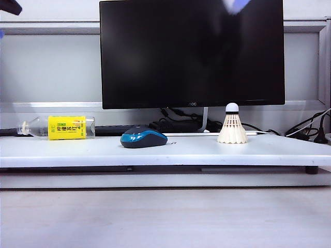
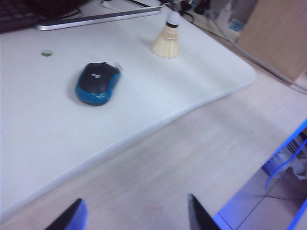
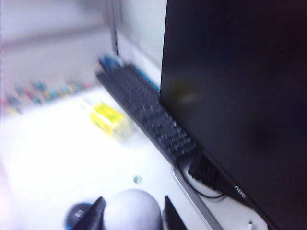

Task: Stack the badminton balls on the table vertically.

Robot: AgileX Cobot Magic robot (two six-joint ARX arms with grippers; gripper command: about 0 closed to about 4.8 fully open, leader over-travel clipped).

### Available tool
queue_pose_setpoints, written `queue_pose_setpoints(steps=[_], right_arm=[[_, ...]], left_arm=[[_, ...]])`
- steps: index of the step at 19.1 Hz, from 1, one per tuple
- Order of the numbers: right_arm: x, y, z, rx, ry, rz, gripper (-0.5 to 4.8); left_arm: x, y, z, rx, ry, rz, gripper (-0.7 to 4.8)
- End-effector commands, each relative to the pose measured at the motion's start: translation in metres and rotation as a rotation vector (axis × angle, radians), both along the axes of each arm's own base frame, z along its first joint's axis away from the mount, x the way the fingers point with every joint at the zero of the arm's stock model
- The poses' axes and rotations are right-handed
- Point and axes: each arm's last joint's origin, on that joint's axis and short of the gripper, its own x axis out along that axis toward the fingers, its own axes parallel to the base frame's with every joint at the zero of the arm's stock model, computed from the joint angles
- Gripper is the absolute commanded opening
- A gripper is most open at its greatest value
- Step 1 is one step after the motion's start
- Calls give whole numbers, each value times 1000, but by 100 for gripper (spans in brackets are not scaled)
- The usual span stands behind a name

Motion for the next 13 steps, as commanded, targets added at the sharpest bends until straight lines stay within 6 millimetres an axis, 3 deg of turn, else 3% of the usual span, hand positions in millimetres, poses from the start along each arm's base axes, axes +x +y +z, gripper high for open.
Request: queue_pose_setpoints(steps=[1, 2, 6, 13], right_arm=[[-24, -28, 21, 45, -34, -3, 144], [-37, -42, 31, 52, -60, -28, 144], [-70, -65, 53, 61, -119, -112, 144], [-155, -65, 95, 92, -254, -169, 144]], left_arm=[[0, 0, -1, 2, 8, -7, 282], [0, 0, -1, 2, 8, -7, 282], [-1, 0, -1, -9, 14, -26, 282], [-2, -2, -1, -28, 21, -78, 282]])
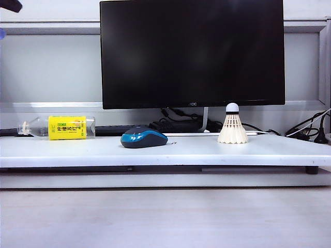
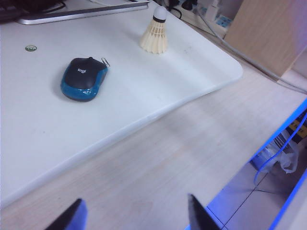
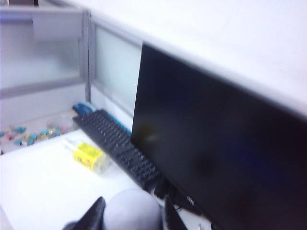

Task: Stack the badminton balls on the table vertically.

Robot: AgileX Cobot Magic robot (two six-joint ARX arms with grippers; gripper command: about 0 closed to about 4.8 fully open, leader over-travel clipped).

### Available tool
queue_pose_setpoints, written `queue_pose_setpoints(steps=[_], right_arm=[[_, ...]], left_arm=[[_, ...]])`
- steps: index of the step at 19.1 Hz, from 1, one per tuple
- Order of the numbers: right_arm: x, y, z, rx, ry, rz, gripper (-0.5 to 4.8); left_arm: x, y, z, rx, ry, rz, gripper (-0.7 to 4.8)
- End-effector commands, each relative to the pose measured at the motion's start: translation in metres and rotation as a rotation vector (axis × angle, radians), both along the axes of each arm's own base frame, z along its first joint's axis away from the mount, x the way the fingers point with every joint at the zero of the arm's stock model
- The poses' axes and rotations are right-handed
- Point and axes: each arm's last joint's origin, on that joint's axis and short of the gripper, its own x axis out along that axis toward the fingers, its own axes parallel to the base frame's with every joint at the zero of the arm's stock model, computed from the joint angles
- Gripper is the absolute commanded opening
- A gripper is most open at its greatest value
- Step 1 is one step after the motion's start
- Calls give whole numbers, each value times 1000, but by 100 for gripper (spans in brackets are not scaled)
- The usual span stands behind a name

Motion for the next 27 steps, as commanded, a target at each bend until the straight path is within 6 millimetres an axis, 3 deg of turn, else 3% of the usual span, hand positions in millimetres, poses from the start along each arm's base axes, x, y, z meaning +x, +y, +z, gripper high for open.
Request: queue_pose_setpoints(steps=[1, 5, 9, 12, 15, 20, 27], right_arm=[[-35, 4, 14, 3, -62, -41, 144], [-89, 8, 26, -9, -130, -145, 144], [-127, 12, 27, -12, -143, -212, 144], [-147, 14, 22, 7, -142, -213, 144], [-170, 16, 2, 31, -140, -268, 144], [-176, 14, -40, 117, -160, -358, 144], [-141, 9, -138, 395, -240, -333, 143]], left_arm=[[-1, -1, 0, -17, 1, -45, 282], [-1, -2, 0, -27, 5, -73, 282], [-2, -2, 1, -35, 8, -94, 282], [-2, -2, 1, -41, 9, -109, 282], [-2, -2, 1, -42, 10, -112, 282], [-2, -2, 1, -42, 10, -111, 282], [-3, -2, 1, -42, 11, -110, 282]])
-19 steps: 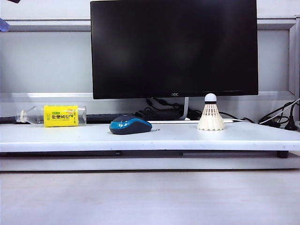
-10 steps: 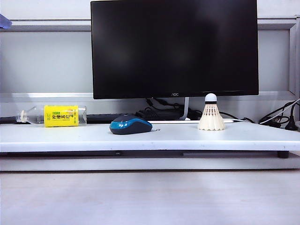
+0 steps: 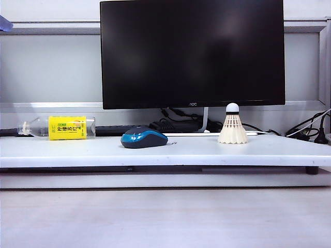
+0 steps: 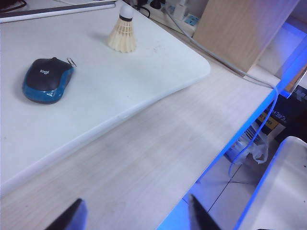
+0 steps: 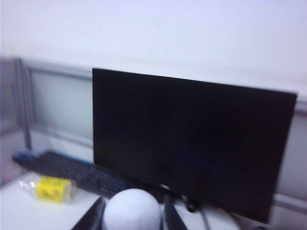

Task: Stack the badminton balls on the table vertically.

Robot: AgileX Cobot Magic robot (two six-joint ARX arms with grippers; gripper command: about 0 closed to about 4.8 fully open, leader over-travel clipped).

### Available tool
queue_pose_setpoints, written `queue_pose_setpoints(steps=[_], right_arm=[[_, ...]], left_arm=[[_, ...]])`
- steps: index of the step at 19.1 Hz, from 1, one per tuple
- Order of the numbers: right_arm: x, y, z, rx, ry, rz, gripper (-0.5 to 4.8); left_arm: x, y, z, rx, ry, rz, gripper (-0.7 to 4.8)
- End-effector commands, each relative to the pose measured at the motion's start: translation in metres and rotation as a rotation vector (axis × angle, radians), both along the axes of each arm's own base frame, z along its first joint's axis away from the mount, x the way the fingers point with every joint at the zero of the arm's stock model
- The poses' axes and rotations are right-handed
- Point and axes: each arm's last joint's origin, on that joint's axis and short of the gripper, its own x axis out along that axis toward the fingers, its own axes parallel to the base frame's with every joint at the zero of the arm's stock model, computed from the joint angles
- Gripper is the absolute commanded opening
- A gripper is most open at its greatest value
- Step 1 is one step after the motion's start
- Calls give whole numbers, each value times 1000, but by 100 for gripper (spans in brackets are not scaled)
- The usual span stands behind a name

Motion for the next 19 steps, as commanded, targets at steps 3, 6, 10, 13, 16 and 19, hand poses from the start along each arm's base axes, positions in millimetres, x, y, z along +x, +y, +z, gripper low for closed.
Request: queue_pose_setpoints(steps=[3, 6, 10, 13, 16, 19], right_arm=[[31, -6, -63, 234, -152, 21, 143], [51, -8, -97, 298, -128, 9, 143], [79, -9, -124, 328, -57, 30, 143], [102, -1, -130, 328, -52, 90, 142], [131, 13, -142, 360, -73, 119, 134], [166, 28, -167, 388, -75, 143, 133]], left_arm=[[0, 0, 0, -1, -5, -5, 282], [0, 0, 0, 1, -7, 3, 282], [1, 0, 0, 4, -13, 12, 282], [1, 0, 0, 7, -17, 24, 282], [2, 1, 0, 15, -22, 45, 282], [2, 1, 0, 23, -23, 65, 282]])
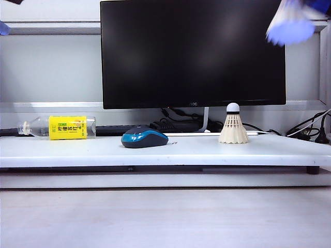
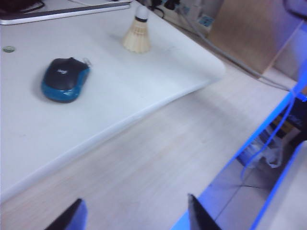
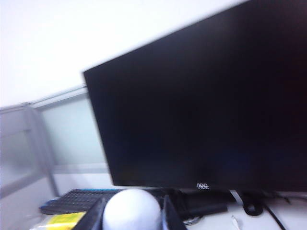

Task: Stack the badminton balls on the table vertically.

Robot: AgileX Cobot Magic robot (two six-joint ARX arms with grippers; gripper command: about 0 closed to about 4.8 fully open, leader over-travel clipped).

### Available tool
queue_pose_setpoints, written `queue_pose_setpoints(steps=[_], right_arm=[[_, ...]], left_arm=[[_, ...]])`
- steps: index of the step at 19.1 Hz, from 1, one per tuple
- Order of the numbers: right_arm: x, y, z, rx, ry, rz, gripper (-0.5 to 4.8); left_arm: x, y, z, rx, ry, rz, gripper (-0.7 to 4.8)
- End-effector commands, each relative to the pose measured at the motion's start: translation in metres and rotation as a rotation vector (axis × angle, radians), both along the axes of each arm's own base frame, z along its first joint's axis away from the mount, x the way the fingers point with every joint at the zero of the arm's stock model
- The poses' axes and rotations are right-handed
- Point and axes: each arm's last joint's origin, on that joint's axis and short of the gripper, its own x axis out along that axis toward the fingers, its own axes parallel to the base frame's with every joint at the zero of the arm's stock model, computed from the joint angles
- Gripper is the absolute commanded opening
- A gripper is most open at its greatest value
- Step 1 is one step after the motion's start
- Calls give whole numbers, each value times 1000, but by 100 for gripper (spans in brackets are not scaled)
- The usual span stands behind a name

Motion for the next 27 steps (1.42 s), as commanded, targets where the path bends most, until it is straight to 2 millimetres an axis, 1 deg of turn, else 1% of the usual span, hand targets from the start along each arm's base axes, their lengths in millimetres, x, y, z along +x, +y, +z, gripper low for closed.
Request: queue_pose_setpoints(steps=[1, 3, 5, 7, 8, 9, 11, 12, 15, 17, 19, 22, 25, 27], right_arm=[[23, 9, -10, 29, -63, 20, 133], [44, 16, -19, 27, -50, 38, 133], [72, 23, -22, 20, -36, 58, 131], [89, 26, -20, 14, -44, 74, 116], [99, 28, -22, 10, -27, 77, 116], [105, 28, -26, 7, -7, 79, 116], [112, 29, -37, 3, 24, 79, 116], [115, 30, -45, -3, 50, 77, 116], [121, 31, -58, -9, 83, 76, 116], [126, 31, -62, -10, 92, 77, 116], [135, 34, -62, -16, 88, 97, 116], [140, 42, -65, -18, 102, 114, 116], [141, 44, -71, -50, 147, 111, 116], [142, 44, -71, -69, 139, 99, 116]], left_arm=[[1, 0, 0, 3, -14, 14, 282], [1, 1, 0, 11, -16, 33, 282], [1, 1, 0, 10, -15, 34, 282], [1, 1, 0, 10, -13, 35, 282], [1, 1, 0, 14, -15, 48, 282], [1, 1, 0, 17, -14, 53, 282], [2, 1, 0, 22, -13, 61, 282], [2, 1, 0, 25, -13, 68, 282], [2, 1, 0, 26, -14, 71, 282], [2, 1, 0, 26, -14, 71, 282], [2, 1, -1, 26, -13, 71, 282], [2, 1, -1, 26, -13, 71, 282], [2, 1, -1, 26, -13, 71, 282], [2, 1, -1, 26, -13, 71, 282]])
